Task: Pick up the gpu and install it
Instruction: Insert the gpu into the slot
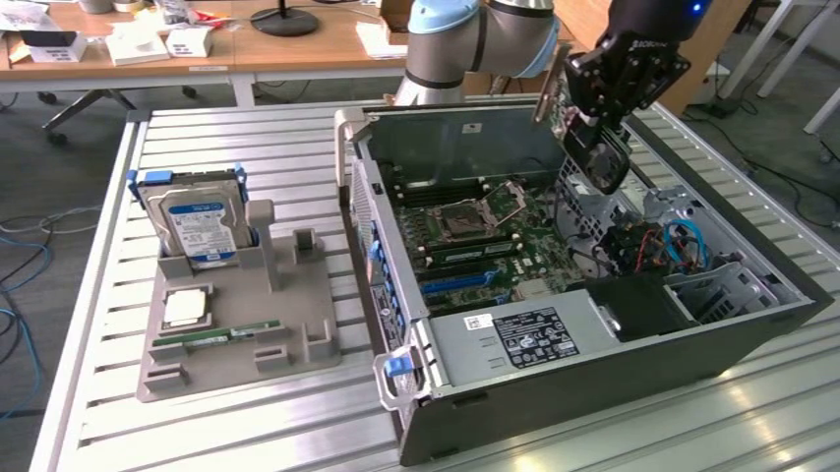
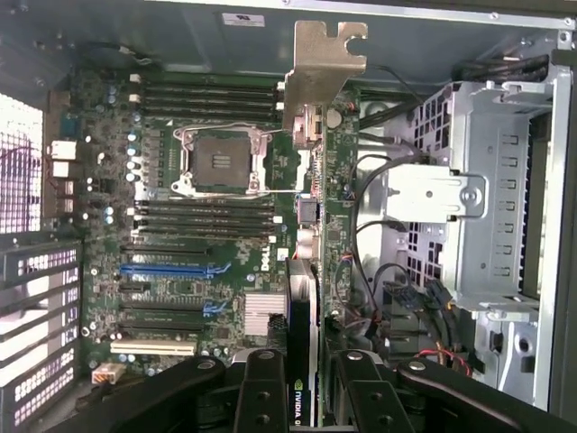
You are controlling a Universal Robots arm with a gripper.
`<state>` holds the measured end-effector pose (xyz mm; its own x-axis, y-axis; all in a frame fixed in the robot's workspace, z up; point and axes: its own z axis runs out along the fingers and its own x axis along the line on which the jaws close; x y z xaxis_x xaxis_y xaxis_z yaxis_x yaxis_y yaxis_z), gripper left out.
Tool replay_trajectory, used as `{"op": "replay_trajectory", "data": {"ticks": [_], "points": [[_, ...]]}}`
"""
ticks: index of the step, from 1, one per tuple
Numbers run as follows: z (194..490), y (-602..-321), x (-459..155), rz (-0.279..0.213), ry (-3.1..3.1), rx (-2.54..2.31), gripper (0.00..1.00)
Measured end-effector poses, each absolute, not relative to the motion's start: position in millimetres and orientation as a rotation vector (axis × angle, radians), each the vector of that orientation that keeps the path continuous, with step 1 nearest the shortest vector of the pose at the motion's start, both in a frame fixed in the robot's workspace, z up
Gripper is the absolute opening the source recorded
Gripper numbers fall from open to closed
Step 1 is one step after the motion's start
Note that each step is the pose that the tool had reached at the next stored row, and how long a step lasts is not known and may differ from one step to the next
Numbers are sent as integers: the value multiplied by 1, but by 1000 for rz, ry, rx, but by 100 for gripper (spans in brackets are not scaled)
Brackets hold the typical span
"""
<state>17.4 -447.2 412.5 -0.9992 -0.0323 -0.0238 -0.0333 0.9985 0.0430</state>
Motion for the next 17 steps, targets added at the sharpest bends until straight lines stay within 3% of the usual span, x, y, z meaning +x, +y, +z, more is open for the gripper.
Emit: {"op": "replay_trajectory", "data": {"ticks": [17], "points": [[412,-447,17,43,3096,-416,26]]}}
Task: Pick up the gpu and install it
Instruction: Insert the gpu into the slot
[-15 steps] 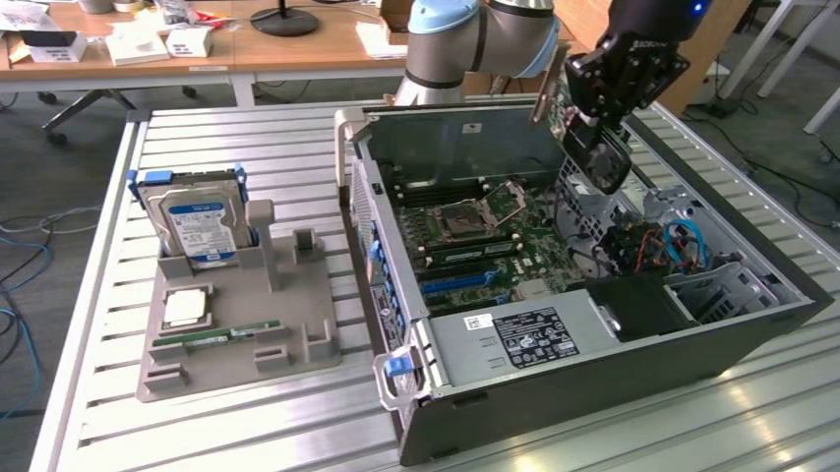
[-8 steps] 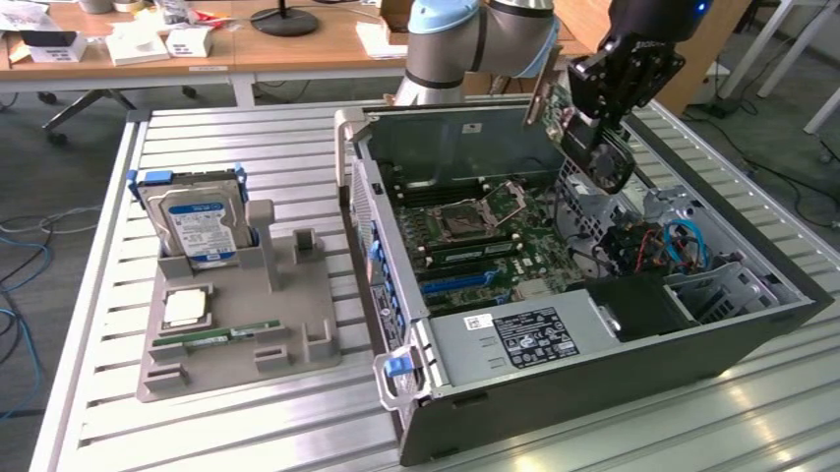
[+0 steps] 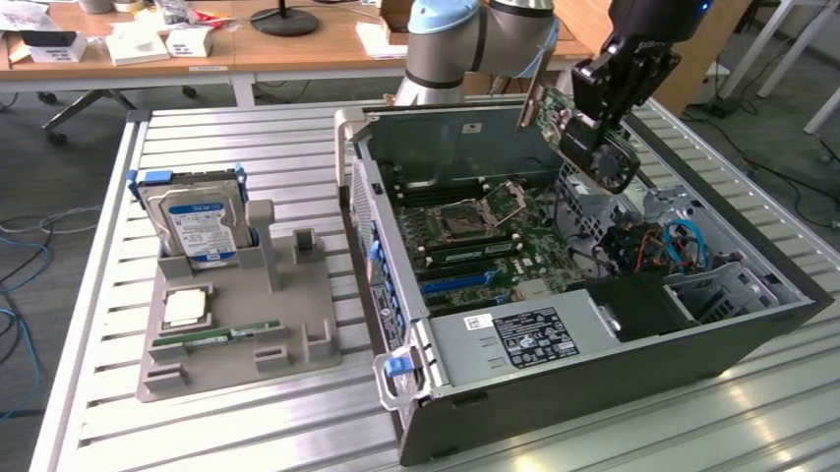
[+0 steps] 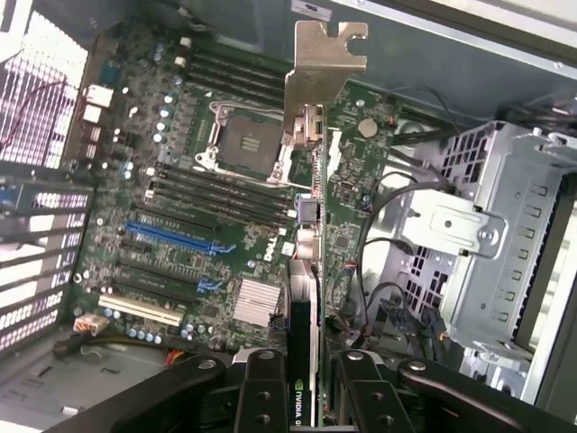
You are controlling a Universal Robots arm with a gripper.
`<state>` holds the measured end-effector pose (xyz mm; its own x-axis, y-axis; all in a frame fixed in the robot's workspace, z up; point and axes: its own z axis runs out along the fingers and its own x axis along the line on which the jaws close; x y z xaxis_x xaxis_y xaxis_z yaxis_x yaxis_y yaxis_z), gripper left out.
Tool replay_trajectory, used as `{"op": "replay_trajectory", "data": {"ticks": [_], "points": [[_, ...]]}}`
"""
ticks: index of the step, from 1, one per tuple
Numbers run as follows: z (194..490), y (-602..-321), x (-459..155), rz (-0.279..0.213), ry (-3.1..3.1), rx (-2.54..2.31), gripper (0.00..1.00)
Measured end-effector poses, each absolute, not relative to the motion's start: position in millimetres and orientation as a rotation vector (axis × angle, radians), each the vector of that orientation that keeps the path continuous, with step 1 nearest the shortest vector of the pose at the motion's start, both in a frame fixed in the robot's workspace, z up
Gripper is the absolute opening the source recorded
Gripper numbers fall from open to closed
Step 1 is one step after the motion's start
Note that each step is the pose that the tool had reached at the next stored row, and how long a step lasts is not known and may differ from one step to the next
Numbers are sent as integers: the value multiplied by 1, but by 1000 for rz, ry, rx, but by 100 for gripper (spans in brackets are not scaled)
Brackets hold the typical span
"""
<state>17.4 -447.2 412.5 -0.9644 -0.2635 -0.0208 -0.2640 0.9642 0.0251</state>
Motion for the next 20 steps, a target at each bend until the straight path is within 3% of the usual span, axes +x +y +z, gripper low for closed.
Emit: {"op": "replay_trajectory", "data": {"ticks": [20], "points": [[413,-447,17,6,3026,-804,26]]}}
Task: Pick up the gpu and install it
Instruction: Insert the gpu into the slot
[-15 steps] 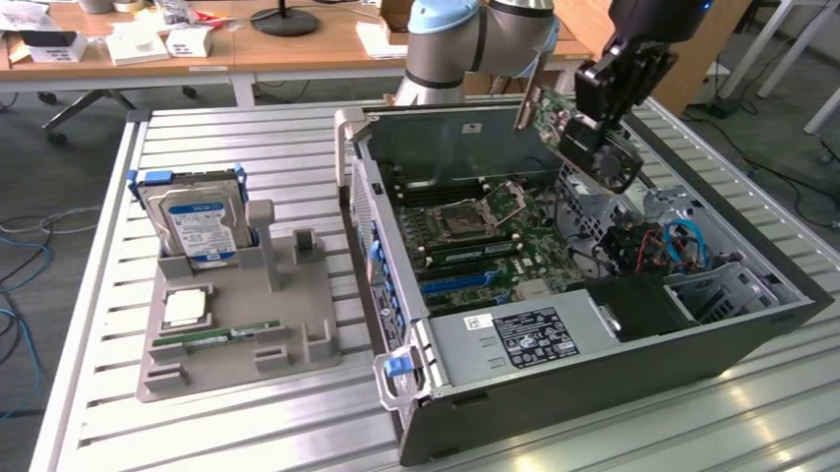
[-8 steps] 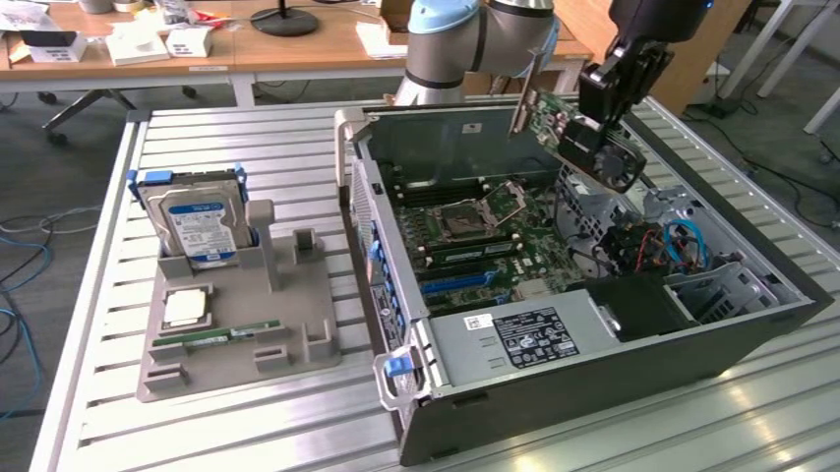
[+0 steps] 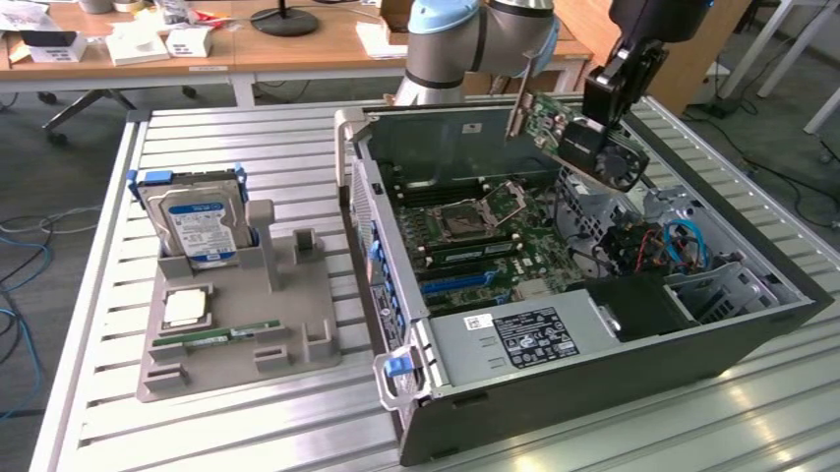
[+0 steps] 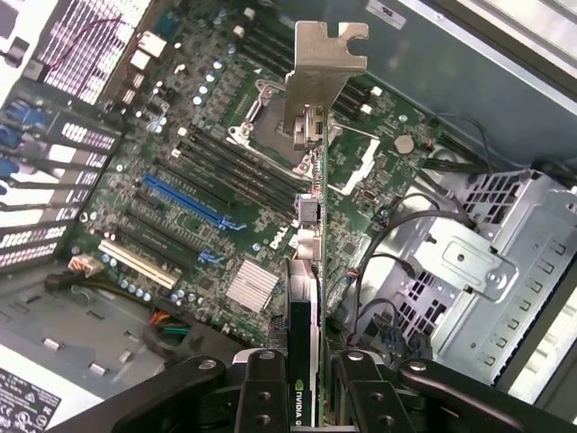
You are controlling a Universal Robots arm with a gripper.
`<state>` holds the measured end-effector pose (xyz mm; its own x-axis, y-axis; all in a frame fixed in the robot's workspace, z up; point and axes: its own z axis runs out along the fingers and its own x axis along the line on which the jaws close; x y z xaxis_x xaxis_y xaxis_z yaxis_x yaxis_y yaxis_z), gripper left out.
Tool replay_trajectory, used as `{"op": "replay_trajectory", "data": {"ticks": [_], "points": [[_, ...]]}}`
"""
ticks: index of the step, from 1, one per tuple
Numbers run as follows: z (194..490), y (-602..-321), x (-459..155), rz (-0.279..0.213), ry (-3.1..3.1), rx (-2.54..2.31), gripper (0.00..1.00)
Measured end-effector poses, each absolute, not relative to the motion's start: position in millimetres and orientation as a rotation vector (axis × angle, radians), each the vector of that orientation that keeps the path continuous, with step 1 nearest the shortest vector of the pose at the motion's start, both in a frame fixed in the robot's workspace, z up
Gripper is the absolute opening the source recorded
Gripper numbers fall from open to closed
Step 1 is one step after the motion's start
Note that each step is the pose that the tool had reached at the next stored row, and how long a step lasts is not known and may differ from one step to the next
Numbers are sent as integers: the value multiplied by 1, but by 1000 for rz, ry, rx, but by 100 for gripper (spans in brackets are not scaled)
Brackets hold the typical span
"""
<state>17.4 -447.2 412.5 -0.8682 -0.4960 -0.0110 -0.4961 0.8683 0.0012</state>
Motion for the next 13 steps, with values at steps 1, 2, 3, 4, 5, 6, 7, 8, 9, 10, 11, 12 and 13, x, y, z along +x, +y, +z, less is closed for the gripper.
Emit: {"op": "replay_trajectory", "data": {"ticks": [1,2,3,4,5,6,7,8,9,10,11,12,13], "points": [[413,-447,17,4,3022,-822,26],[413,-447,17,3,3017,-840,26],[413,-447,17,1,3012,-858,26],[413,-447,17,-1,3007,-877,26],[413,-447,17,-3,3002,-896,26],[413,-447,17,-4,2997,-914,26],[413,-447,17,-6,2992,-932,26],[412,-447,17,-7,2986,-950,26],[413,-447,17,-9,2981,-968,26],[413,-447,17,-11,2976,-985,26],[413,-447,17,-12,2970,-1003,26],[413,-447,17,-14,2964,-1021,26],[413,-447,17,-16,2959,-1038,26]]}}
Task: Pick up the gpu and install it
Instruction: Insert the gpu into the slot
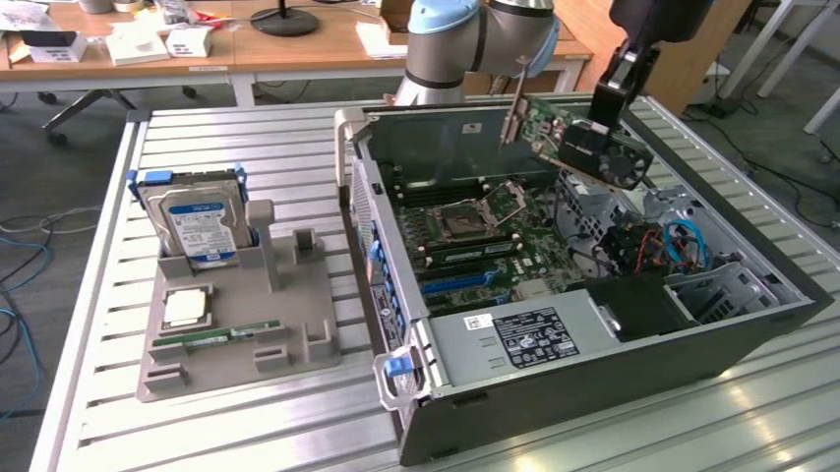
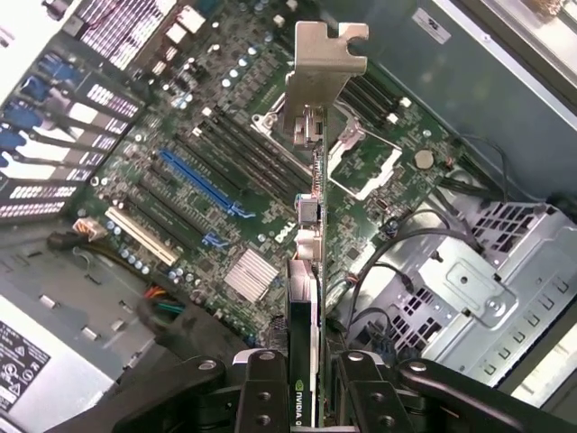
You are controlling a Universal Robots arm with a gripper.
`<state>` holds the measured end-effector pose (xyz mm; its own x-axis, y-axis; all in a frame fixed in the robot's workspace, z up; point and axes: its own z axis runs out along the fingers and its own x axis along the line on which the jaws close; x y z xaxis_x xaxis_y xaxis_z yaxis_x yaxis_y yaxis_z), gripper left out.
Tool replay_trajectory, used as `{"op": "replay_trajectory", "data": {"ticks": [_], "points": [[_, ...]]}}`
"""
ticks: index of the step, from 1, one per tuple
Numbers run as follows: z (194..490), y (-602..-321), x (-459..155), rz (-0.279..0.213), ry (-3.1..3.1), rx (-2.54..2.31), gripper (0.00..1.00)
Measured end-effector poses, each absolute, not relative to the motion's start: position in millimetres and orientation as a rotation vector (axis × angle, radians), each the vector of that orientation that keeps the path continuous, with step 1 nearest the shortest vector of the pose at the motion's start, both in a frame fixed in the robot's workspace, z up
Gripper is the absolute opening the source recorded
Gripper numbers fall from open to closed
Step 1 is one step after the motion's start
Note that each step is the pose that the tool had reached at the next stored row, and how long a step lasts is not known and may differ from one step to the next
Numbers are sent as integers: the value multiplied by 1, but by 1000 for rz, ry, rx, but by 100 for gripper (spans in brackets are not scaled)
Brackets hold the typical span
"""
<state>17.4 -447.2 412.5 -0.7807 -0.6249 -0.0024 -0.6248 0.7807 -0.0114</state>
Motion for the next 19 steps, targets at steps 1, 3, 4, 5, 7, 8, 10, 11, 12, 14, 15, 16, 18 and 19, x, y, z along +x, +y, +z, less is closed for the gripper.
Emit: {"op": "replay_trajectory", "data": {"ticks": [1,3,4,5,7,8,10,11,12,14,15,16,18,19], "points": [[413,-447,17,-17,2952,-1057,26],[413,-447,17,-21,2940,-1092,26],[413,-447,17,-22,2934,-1109,26],[413,-447,17,-24,2928,-1126,26],[412,-447,17,-27,2915,-1161,26],[413,-447,17,-29,2908,-1178,26],[412,-447,17,-32,2895,-1212,26],[413,-447,17,-34,2888,-1229,26],[413,-447,17,-35,2882,-1245,26],[413,-447,17,-38,2868,-1278,26],[413,-447,17,-40,2861,-1295,26],[413,-447,17,-41,2854,-1311,26],[413,-447,17,-44,2838,-1345,26],[413,-447,17,-46,2831,-1361,26]]}}
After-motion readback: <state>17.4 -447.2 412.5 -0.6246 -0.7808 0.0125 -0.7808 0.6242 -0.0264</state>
